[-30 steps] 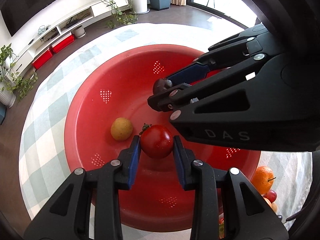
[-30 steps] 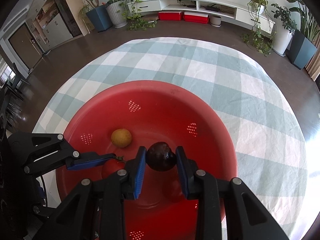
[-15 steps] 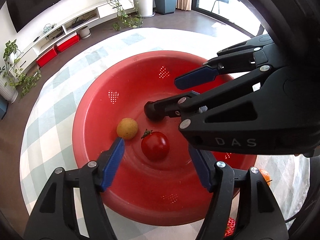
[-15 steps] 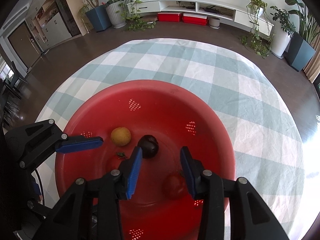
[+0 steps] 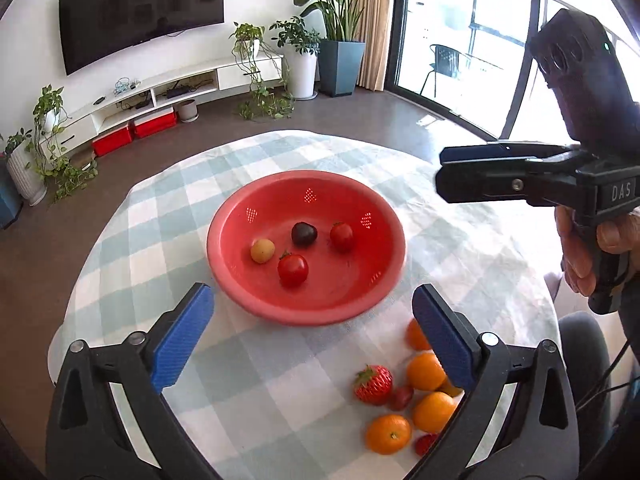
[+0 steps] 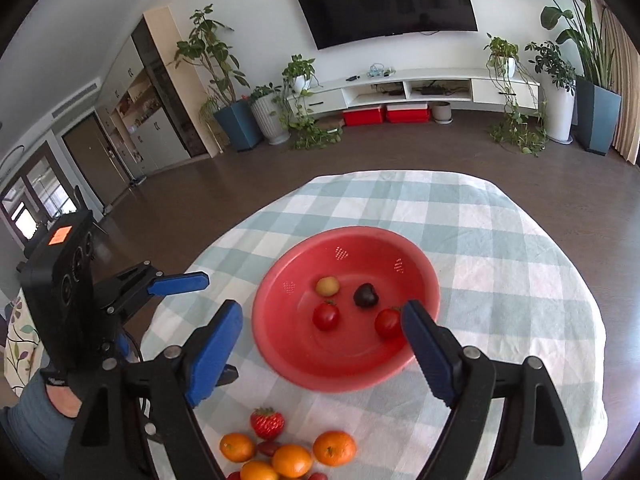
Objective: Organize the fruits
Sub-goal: 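Withdraw both grippers from the bowl toward the remaining fruit, then lower the left gripper onto the mandarin orange and close it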
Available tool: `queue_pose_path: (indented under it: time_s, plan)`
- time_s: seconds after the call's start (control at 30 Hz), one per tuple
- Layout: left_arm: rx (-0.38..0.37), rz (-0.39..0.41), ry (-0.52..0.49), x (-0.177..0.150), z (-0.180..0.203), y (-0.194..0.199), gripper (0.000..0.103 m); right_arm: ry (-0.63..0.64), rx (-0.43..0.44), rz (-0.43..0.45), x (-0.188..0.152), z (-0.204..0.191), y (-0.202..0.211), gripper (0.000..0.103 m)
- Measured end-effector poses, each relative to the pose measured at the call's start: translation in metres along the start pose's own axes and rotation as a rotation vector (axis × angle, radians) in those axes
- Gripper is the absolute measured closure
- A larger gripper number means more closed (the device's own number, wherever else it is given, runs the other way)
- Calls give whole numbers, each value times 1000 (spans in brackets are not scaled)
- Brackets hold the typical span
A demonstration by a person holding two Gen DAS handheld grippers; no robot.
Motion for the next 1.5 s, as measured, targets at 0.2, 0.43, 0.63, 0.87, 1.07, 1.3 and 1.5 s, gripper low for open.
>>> queue_pose_path:
  time_s: [0.2,0.43,0.63,0.87,1.07,1.3,1.5]
  plan:
    - [-19,-3,30,-49,20,28,0,3,-54,26,-63,-24,39,18]
    - [-58,-22,105,-123,41,56,0,19,-90,15,-137,-56,54,18]
    - [-72,-75,83,-157,49,48,0,14,-92,-55,-179,-66,48,22]
    - [-69,-146,-44,-154,45,28,1,31,-88,-98,-194,-74,36,33]
    - [-110,-206,-196,-154,50,15,8,43,-84,-118,-198,-77,31,39]
    - [-150,-280,-304,-155,49,-5,36,42,-82,-138,-202,-76,27,40]
    - [-175,-304,-330,-150,44,-19,42,35,-77,-145,-203,-76,26,40]
Point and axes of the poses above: each gripper's, at about its wrist camera, not at the fingertips, and y roughly against the way its jaws point, z to its right, x to its top, the point moved 10 cm from there along -y, roughly the way its jaws point, and after that the axes turned 6 degrees about y, right-handed, at the moved point
